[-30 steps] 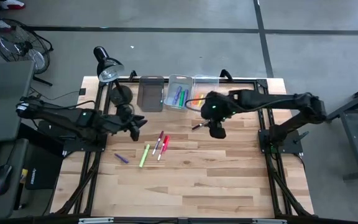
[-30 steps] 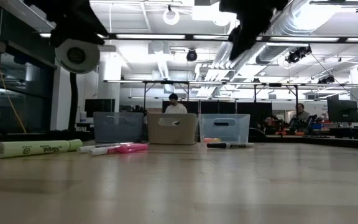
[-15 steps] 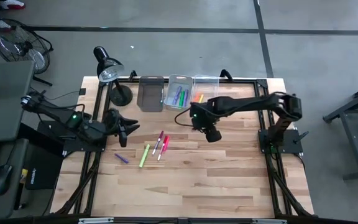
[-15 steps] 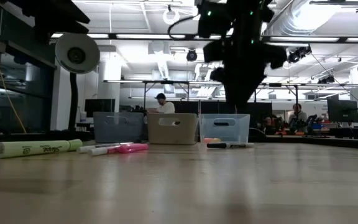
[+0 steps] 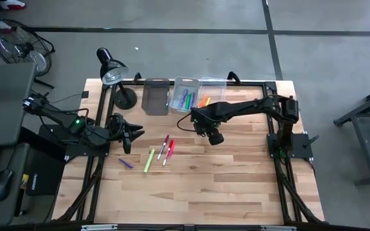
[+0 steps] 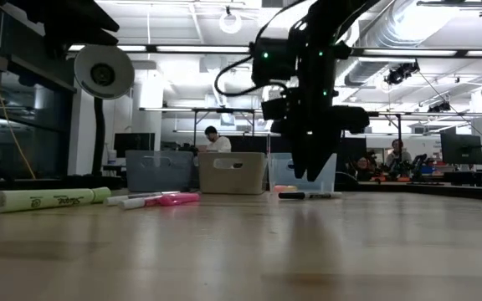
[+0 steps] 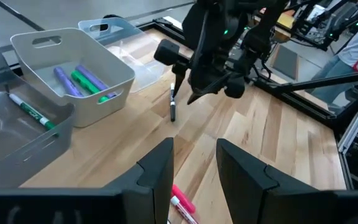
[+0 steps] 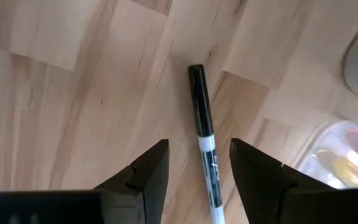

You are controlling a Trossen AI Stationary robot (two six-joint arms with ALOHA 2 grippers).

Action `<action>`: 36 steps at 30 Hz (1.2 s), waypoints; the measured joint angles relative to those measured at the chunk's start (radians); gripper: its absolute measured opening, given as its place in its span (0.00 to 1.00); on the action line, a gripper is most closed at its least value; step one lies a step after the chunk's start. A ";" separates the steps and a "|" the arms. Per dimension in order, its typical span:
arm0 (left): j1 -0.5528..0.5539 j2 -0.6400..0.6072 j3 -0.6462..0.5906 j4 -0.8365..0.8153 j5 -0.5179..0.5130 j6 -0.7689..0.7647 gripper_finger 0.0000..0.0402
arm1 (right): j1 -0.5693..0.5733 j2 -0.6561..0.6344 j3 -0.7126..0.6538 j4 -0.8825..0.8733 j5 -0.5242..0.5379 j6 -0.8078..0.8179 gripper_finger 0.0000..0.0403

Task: Pick & Place Markers
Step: Put the black marker into the black bin

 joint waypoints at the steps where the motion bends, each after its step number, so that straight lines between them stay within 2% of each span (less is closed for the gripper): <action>1: 0.000 0.000 0.000 -0.003 0.000 0.000 0.30 | -0.004 0.008 0.000 0.001 -0.004 -0.001 0.39; 17: 0.000 0.000 0.000 -0.006 -0.002 0.000 0.30 | -0.047 0.051 -0.003 0.041 -0.018 -0.076 0.39; 28: 0.000 0.000 0.000 -0.006 -0.013 0.000 0.30 | -0.045 0.043 -0.101 0.134 0.004 -0.113 0.38; 36: 0.000 0.000 0.000 -0.010 -0.017 0.000 0.30 | -0.047 0.044 -0.105 0.151 -0.053 -0.114 0.36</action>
